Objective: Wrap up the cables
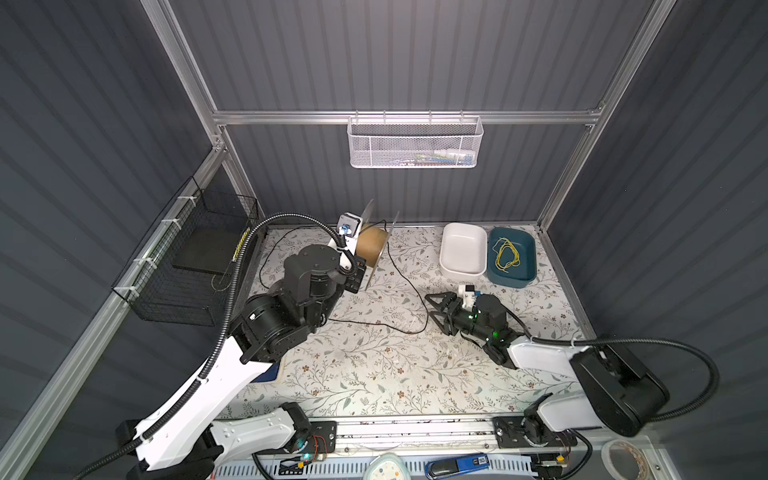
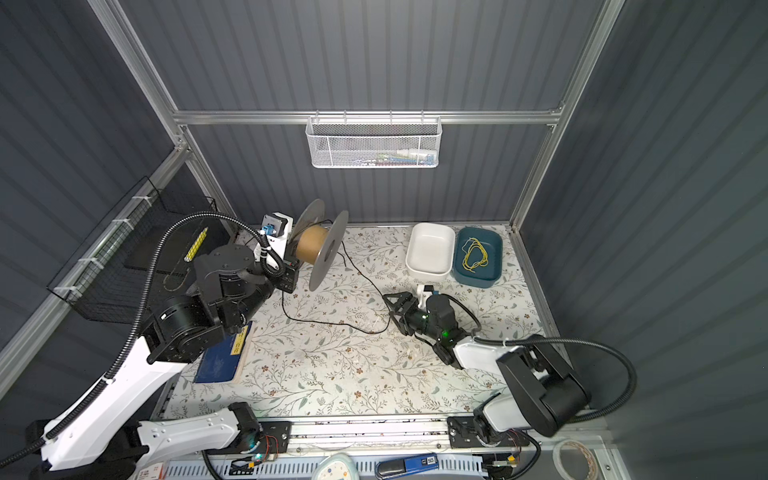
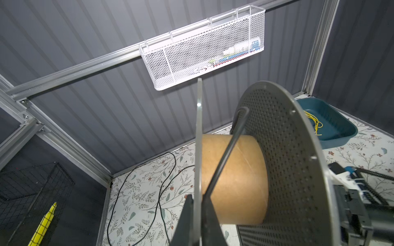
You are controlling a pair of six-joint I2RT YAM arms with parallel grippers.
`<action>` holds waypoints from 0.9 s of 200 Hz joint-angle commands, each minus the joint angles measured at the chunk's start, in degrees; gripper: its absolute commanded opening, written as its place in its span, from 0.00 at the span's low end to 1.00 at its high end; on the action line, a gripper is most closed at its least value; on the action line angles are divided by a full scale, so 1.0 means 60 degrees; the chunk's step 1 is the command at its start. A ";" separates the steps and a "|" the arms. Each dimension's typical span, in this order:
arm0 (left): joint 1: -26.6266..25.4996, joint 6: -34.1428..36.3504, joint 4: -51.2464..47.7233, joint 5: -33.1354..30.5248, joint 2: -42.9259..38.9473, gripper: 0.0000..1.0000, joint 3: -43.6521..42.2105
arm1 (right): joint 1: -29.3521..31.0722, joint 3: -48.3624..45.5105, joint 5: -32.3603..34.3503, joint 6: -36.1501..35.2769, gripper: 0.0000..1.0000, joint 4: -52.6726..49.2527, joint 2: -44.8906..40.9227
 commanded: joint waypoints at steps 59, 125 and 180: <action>0.0020 -0.0006 0.0511 0.0346 -0.0341 0.00 0.0798 | 0.0689 0.1307 0.2702 0.4255 0.82 0.3820 0.3137; 0.0012 -0.0047 0.0291 0.0206 -0.0789 0.00 0.0900 | 0.0190 0.2018 0.3675 0.4252 0.60 0.3205 0.4098; 0.0008 0.0134 0.0068 -0.0058 -0.1492 0.00 0.1218 | -0.0795 0.2452 0.3508 0.2884 0.31 0.1817 0.3204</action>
